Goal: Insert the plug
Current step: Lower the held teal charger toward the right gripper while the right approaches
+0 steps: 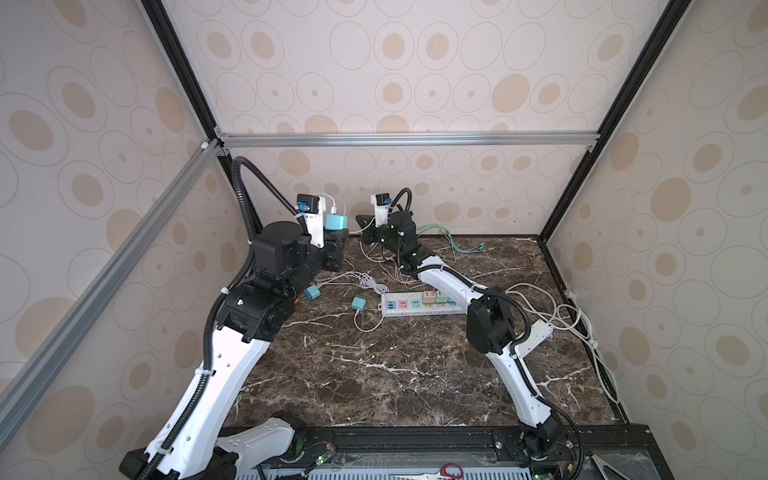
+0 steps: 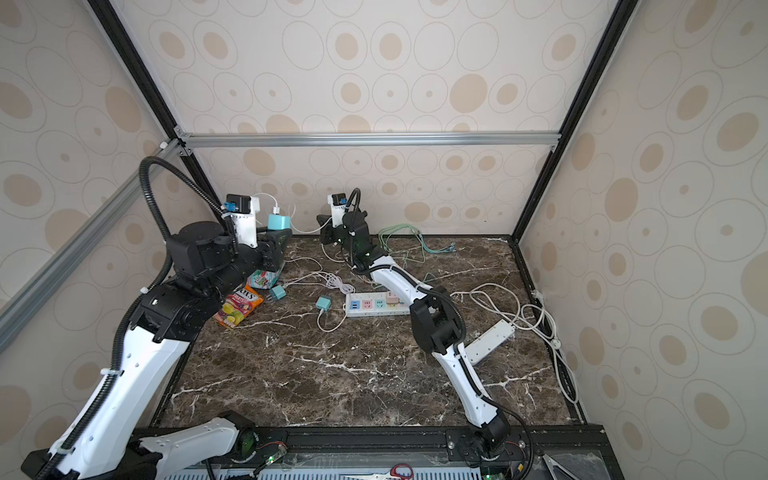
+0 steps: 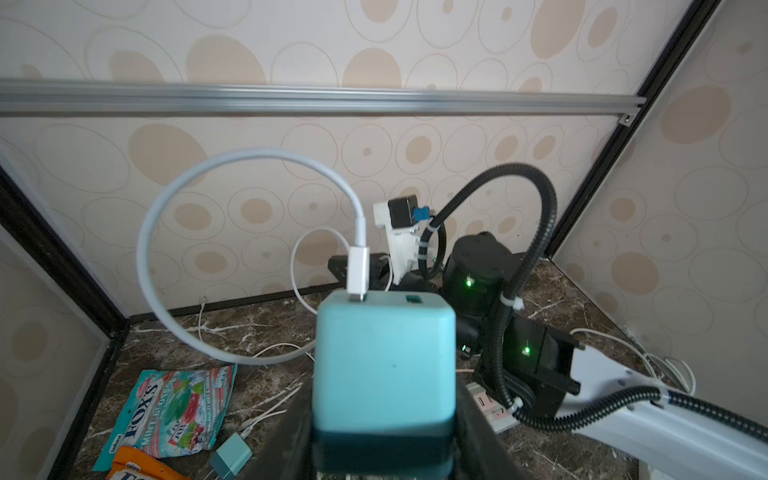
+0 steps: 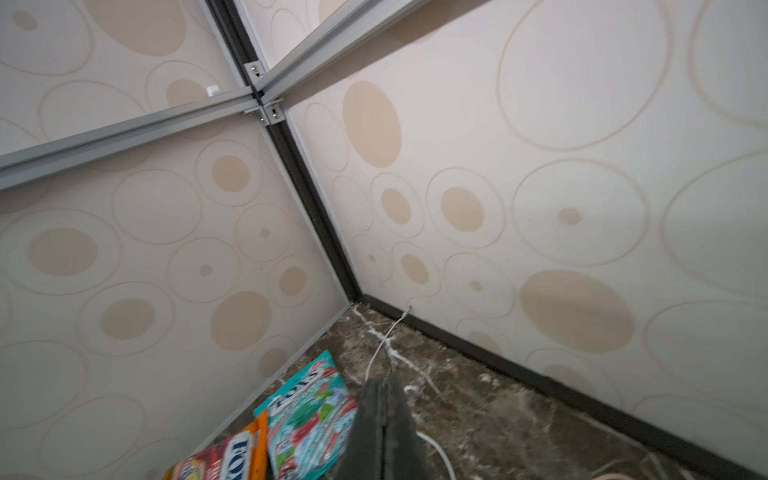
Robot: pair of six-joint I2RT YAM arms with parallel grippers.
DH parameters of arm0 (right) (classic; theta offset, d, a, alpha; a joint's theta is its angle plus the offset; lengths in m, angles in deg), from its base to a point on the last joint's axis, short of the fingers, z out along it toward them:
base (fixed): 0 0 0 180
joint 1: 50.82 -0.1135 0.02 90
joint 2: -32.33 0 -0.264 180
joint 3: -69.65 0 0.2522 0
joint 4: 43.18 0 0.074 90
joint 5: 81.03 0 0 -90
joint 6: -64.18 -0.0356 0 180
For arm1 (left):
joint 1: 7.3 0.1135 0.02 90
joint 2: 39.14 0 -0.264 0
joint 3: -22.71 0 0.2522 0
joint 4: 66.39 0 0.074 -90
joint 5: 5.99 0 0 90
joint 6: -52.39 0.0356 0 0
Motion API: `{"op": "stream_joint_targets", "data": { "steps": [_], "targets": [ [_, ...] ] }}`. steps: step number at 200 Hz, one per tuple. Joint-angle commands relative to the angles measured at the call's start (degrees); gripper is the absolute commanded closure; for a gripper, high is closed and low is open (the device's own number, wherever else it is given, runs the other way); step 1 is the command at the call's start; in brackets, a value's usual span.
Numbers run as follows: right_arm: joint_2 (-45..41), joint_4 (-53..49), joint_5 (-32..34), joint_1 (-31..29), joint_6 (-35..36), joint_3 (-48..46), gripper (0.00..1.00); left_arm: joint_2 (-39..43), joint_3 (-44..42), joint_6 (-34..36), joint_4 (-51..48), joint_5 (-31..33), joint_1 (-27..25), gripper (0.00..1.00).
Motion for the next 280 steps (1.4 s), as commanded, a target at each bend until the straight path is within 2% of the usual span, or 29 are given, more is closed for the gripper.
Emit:
{"op": "stream_joint_targets", "data": {
  "steps": [1,17,27,39,50,57,73,87,103,119,134,150,172,209,242,280],
  "targets": [
    [3.9,-5.4,1.4,2.7,6.9,8.3,1.00,-5.7,0.6,-0.9,4.5,-3.3,0.7,1.00],
    [6.0,-7.7,1.7,4.9,6.7,10.7,0.96,-11.8,3.1,-1.7,7.2,-1.3,1.3,1.00],
    [5.9,-9.4,1.0,6.2,8.0,10.1,0.88,-15.6,5.0,-2.2,9.6,-0.2,2.2,1.00],
    [4.7,-13.2,-1.1,7.6,10.7,8.3,0.72,-20.4,7.5,-3.2,12.3,0.9,3.5,1.00],
    [2.3,-16.2,-4.2,8.8,14.1,4.7,0.45,-24.8,10.5,-4.2,14.0,1.9,4.6,1.00],
    [0.3,-17.6,-5.5,9.6,15.8,1.8,0.32,-27.6,13.0,-4.3,14.5,2.5,5.1,1.00],
    [-5.1,-19.5,-8.1,11.2,19.9,-6.9,0.15,-33.5,19.1,-4.7,14.8,3.8,6.4,1.00],
    [-9.6,-20.3,-11.1,13.0,23.3,-13.9,0.06,-38.2,24.3,-4.8,14.7,4.5,7.5,1.00],
    [-14.4,-21.2,-17.2,15.0,26.9,-21.1,0.00,-43.8,31.0,-5.1,12.9,4.1,8.8,1.00],
    [-18.7,-21.2,-22.5,16.5,30.0,-27.2,0.00,-50.2,38.7,-4.5,10.0,1.2,9.4,1.00],
    [-22.0,-20.1,-22.6,17.1,30.0,-31.3,0.00,-54.7,44.5,-2.2,7.4,-3.4,9.3,1.00],
    [-24.2,-20.3,-21.1,17.3,28.3,-32.9,0.00,-56.7,46.0,0.6,6.2,-7.3,9.0,1.00],
    [-26.0,-22.9,-18.9,17.3,22.1,-31.9,0.01,-55.6,42.8,4.9,6.2,-10.2,8.3,1.00],
    [-27.8,-28.3,-15.0,17.3,13.5,-29.5,0.01,-50.4,31.7,12.7,9.0,-14.9,6.4,1.00],
    [-29.5,-36.8,-15.4,17.4,11.3,-26.5,0.01,-47.7,23.7,21.6,8.4,-14.6,3.1,1.00],
    [-29.8,-49.2,-19.8,18.3,9.9,-23.4,0.01,-43.9,14.8,27.3,13.9,-20.5,1.4,1.00]
  ]
}}
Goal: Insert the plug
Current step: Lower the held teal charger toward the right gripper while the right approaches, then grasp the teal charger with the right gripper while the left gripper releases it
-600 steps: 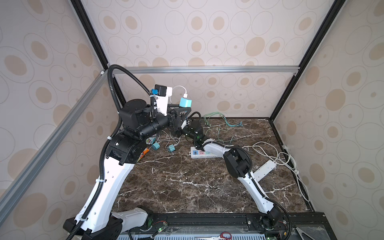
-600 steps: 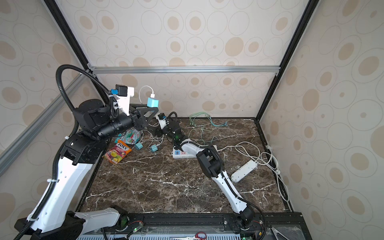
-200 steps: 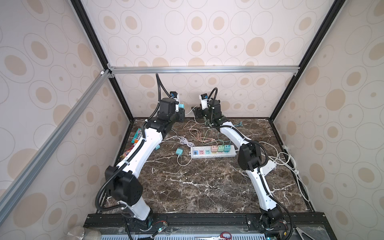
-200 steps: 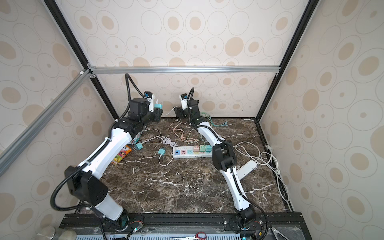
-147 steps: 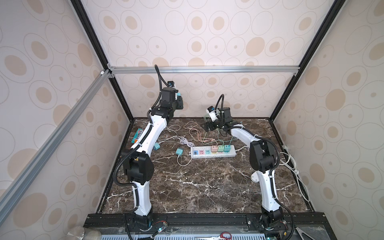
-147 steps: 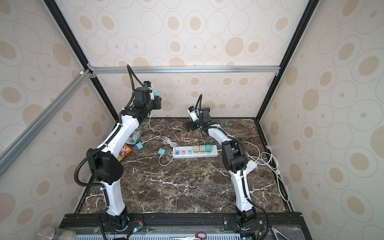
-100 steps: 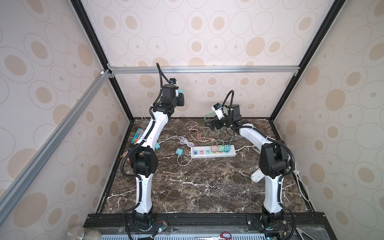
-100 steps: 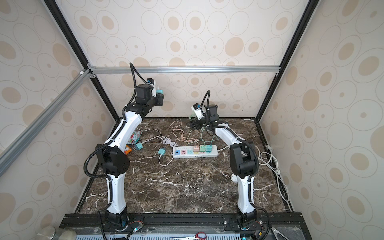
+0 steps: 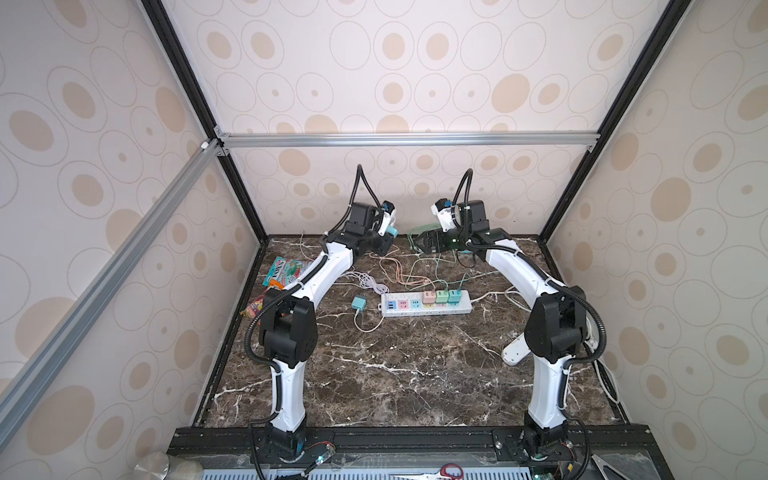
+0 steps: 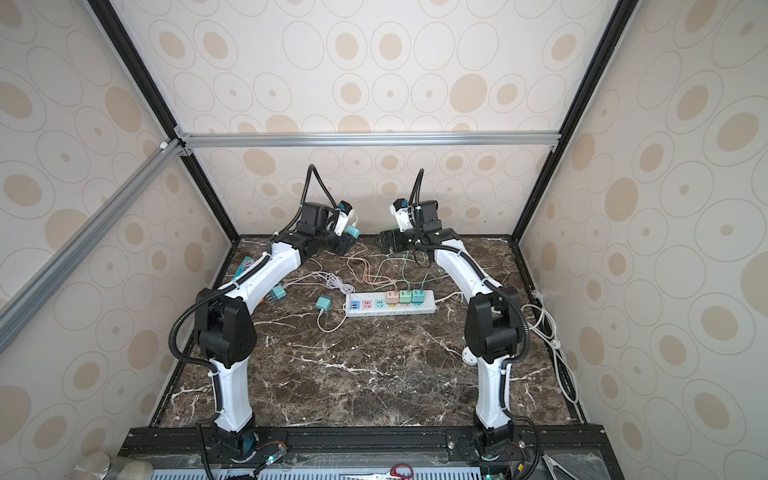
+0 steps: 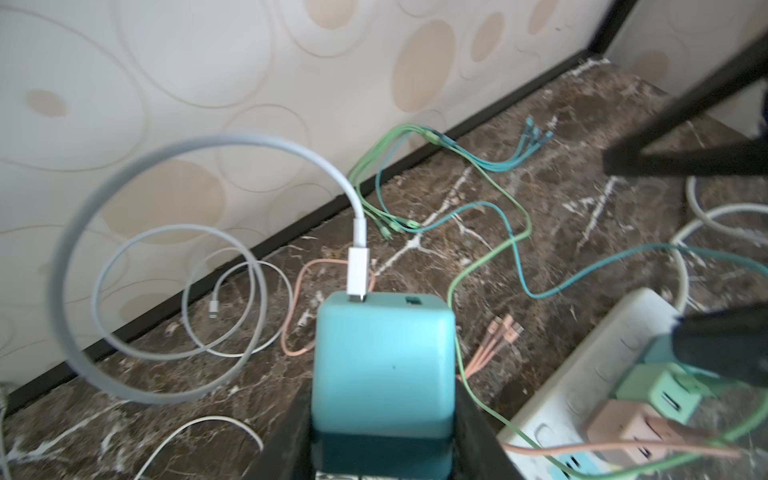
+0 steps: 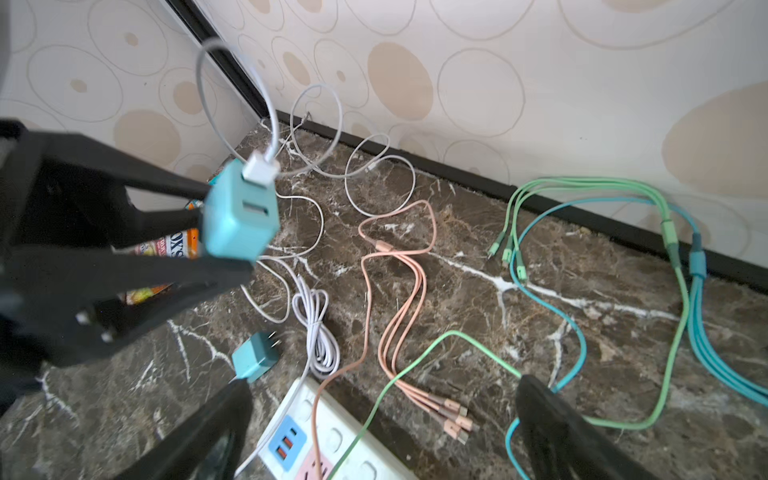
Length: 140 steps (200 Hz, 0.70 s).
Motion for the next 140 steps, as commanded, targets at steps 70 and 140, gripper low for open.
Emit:
{"op": "stream_joint_targets", "data": {
  "steps": [70,140],
  "targets": [
    [-6.7,-13.7,-12.5,0.5,-3.6,-3.3,0.03,9.5,-14.8,17.2,13.4,-7.0,-3.1,1.00],
    [-7.8,-7.2,-19.5,0.7,-8.2,-7.5,0.17,17.0,-32.3,21.6,32.4,-14.9,-3.2,1.00]
  ]
}}
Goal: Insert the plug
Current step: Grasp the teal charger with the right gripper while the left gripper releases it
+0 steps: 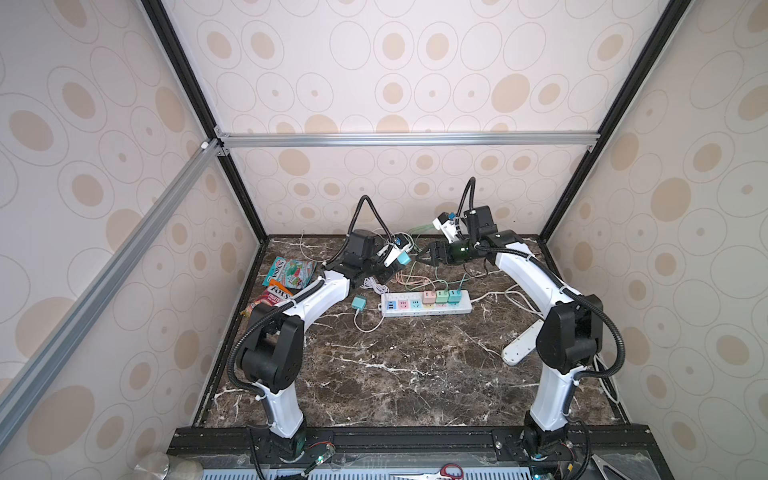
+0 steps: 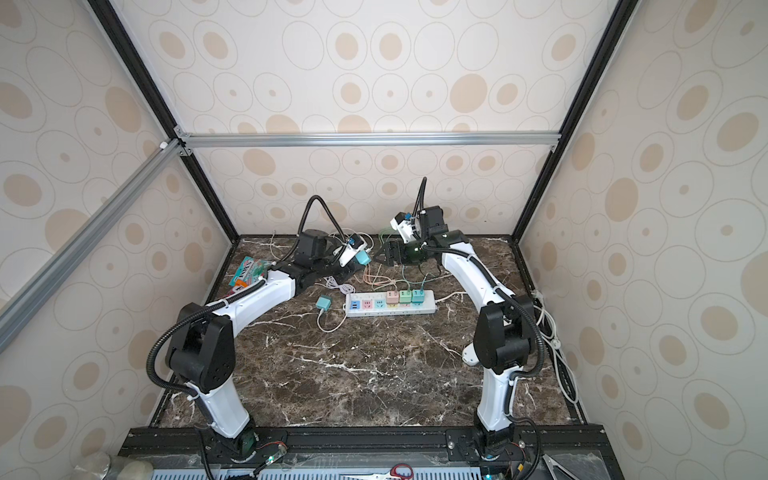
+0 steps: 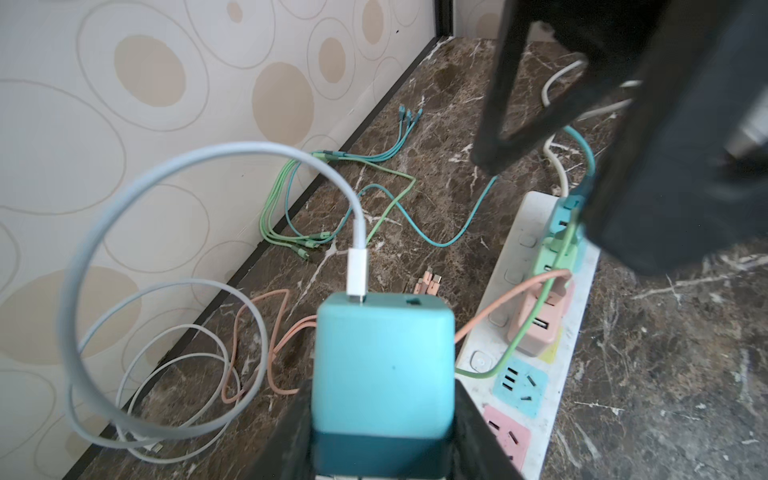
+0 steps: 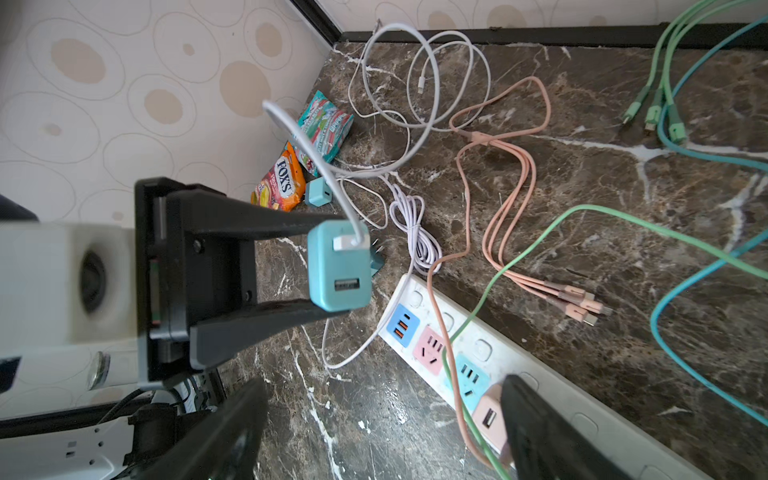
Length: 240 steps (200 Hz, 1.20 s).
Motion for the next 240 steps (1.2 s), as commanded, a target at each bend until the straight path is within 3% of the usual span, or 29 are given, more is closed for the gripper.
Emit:
{"op": "stream_joint_targets", "data": {
  "steps": [1,33,69,170,240],
  "targets": [
    [-1.3,2.4,-4.9,0.3,-2.0,-0.7,0.17,4.1,-4.9,4.8,12.3,-4.5,-0.5,1.00],
    [0.4,1.3,-9.4,0.2,1.2,-0.3,0.28,7.0,-13.6,10.9,23.5,-6.7,-1.1,1.00],
    [2.1,1.0,-16.5,0.2,2.7,-0.3,0.37,6.9,-13.7,13.5,22.4,-5.8,-1.4,1.00],
    [4.3,-1.0,-19.5,-0.8,5.5,-0.8,0.44,6.0,-13.1,13.1,22.9,-6.0,-1.6,1.00],
    [5.8,-0.1,-18.2,-2.7,5.2,1.4,0.64,6.1,-13.3,12.4,23.1,-6.4,-1.8,1.00]
  ]
}}
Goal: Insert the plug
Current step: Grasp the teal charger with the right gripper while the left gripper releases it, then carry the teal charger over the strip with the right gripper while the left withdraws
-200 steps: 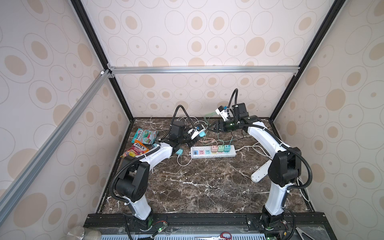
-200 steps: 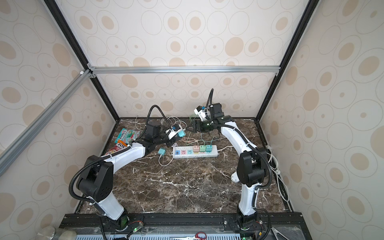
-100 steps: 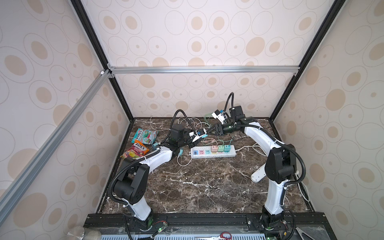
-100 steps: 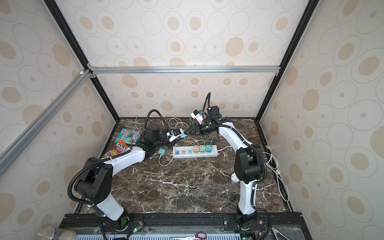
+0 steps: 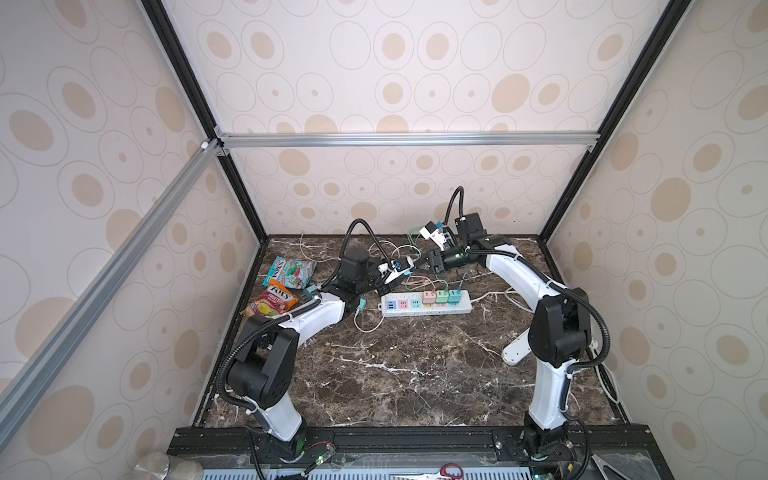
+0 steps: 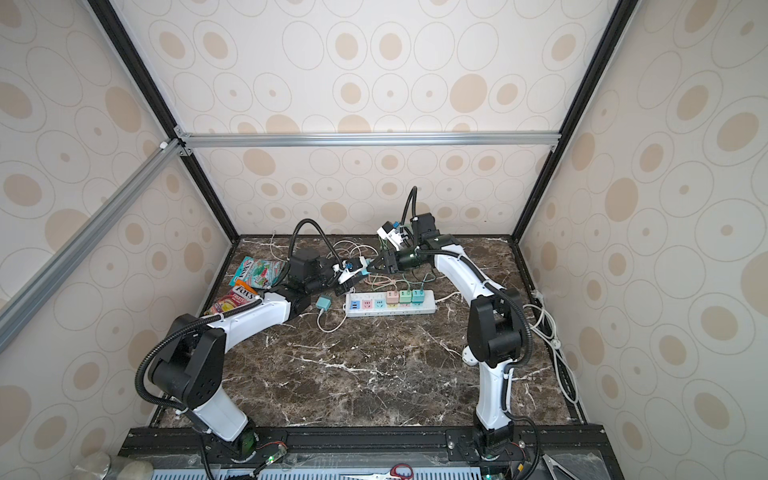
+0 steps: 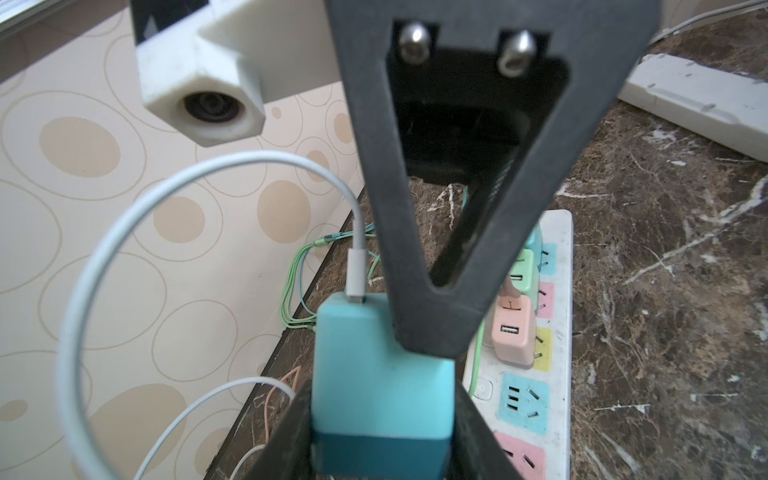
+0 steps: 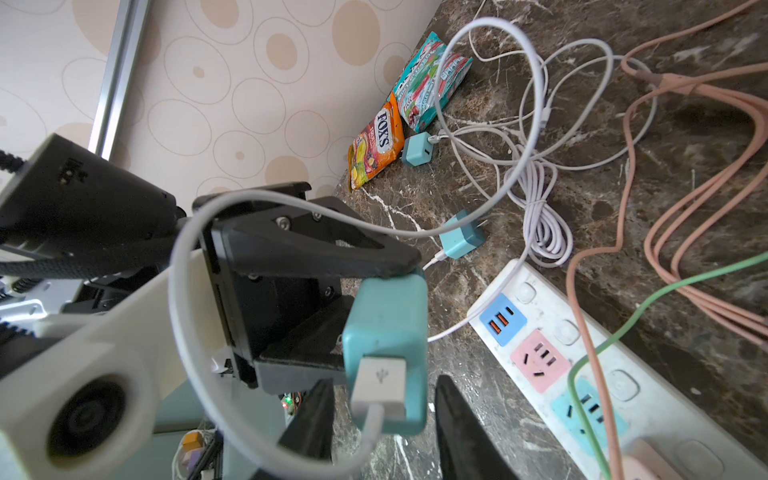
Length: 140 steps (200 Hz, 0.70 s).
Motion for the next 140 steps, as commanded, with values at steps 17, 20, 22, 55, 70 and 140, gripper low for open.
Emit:
{"op": "stream_joint_targets", "data": {
  "steps": [17,20,22,55,70,140],
  "targets": [
    [1.7,0.3,0.1,-1.7,1.3,2.0,0.68,0.8,0.9,1.1,2.6,-1.2,-0.6,1.00],
    [1.7,0.2,0.3,-1.7,1.5,2.1,0.69,0.9,0.9,1.0,2.6,-1.3,-0.5,1.00],
    [1.7,0.0,0.5,-1.7,1.6,2.2,0.71,0.9,1.0,1.0,2.5,-1.3,-0.6,1.00],
    [0.5,-0.8,4.2,-1.8,4.5,2.4,0.97,1.3,-0.3,-0.6,4.0,-0.7,-0.6,0.83],
    [-0.3,-3.1,5.4,-1.7,8.3,3.3,1.00,1.8,-1.7,-2.2,5.8,1.2,-0.5,0.54],
    [1.1,-25.4,10.9,-3.6,43.5,10.1,1.00,13.2,-12.9,-21.4,14.6,4.5,1.4,0.02]
  ]
}}
